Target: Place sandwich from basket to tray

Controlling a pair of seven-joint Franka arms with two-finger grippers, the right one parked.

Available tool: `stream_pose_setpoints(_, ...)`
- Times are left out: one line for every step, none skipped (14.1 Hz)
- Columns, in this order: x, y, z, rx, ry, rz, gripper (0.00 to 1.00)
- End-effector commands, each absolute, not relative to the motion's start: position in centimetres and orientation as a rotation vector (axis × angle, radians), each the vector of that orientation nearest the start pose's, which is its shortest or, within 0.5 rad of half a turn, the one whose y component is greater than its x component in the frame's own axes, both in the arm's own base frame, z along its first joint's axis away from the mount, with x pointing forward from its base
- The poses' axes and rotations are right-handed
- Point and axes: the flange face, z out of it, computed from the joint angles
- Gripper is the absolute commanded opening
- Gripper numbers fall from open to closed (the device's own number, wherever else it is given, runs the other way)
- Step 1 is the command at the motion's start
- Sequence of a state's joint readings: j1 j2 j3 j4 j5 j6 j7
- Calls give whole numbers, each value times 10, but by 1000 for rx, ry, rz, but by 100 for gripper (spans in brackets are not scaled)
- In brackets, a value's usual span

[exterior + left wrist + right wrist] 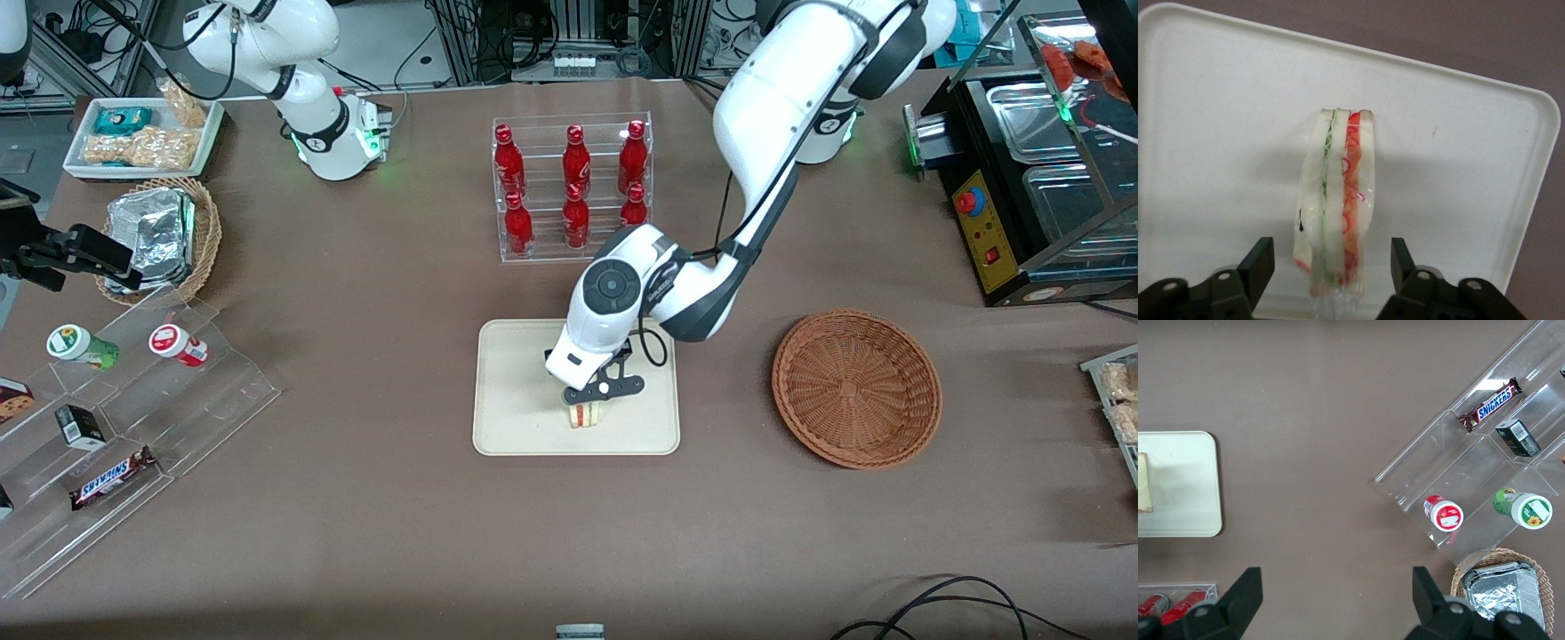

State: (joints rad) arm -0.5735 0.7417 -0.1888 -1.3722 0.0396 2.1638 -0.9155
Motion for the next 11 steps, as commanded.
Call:
stream_pose_setpoints(544, -472, 362, -3183, -315, 39, 100)
stream_pose_setpoints(545, -459, 387, -3163, -306, 40, 100)
stream_pose_setpoints(556, -432, 407, -3141, -331, 51, 100)
stream_pose_setpoints(554, -417, 424, -3120, -270, 77, 100)
stream_pose_setpoints(550, -407, 432, -3090, -268, 119, 100)
stream_pose_setpoints(557, -387, 435, -3053, -338, 138, 100)
stream_pose_setpoints(567, -361, 441, -3026, -415, 151, 100)
stream_pose_setpoints(571, -341, 441, -3010, -442, 171, 100)
stream_pose_setpoints(578, -313, 442, -2999, -493, 173, 100)
stream_pose_setpoints(580, -294, 441, -2988, -520, 184, 100)
stream_pose_setpoints(583, -274, 440, -2980, -517, 202, 100)
